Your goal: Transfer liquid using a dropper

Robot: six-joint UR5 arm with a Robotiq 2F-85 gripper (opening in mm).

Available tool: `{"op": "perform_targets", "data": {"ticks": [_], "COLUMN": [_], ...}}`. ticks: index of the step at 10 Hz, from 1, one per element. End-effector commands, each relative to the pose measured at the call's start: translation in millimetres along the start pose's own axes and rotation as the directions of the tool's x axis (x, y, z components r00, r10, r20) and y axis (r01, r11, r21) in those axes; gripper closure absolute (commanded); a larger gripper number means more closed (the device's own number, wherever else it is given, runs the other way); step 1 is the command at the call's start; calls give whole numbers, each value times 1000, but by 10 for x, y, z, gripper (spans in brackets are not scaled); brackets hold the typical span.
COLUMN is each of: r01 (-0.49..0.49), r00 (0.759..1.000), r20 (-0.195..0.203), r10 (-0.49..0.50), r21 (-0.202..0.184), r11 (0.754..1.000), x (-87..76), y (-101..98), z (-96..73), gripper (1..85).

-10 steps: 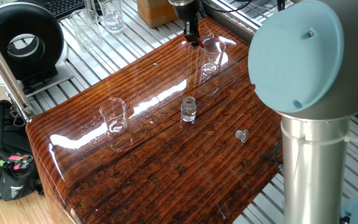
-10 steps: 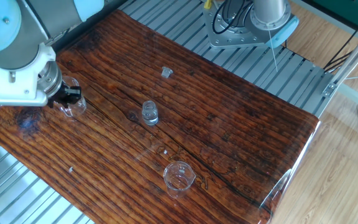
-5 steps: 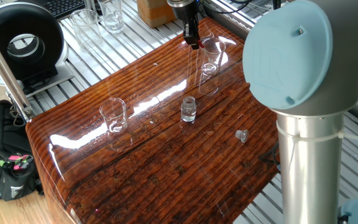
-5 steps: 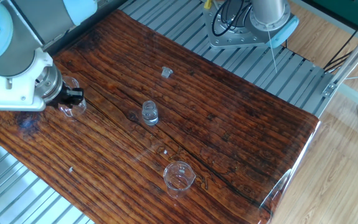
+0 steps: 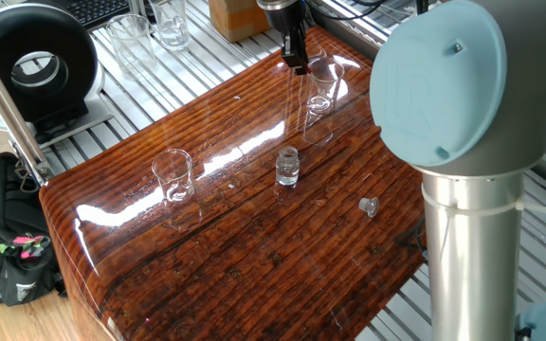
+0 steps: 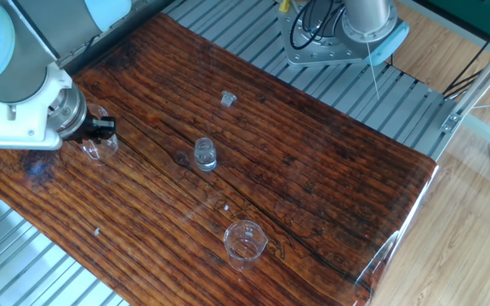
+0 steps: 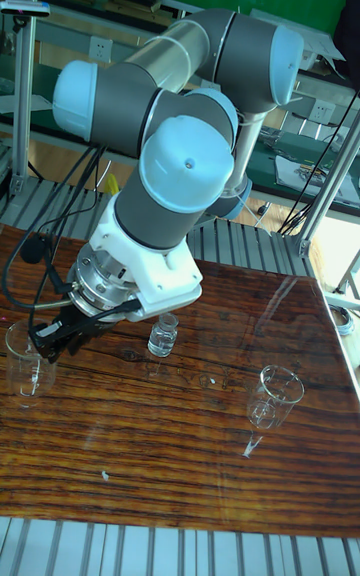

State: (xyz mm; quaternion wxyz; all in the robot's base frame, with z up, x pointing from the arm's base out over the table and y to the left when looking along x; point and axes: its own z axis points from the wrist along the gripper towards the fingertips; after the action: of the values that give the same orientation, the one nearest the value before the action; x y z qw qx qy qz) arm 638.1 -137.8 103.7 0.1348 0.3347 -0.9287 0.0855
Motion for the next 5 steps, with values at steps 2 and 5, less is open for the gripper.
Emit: {"op": "perform_targets", "data": {"ticks": [2,5], "r01": [-4,-5], "r00": [1000,1000], "r20": [1,-20], "r10": [4,5], "r21": [1,-5], "r11": [1000,1000], "x": [-34,13], "y": [-31,-12], "z": [30,33], "gripper": [523,523]}}
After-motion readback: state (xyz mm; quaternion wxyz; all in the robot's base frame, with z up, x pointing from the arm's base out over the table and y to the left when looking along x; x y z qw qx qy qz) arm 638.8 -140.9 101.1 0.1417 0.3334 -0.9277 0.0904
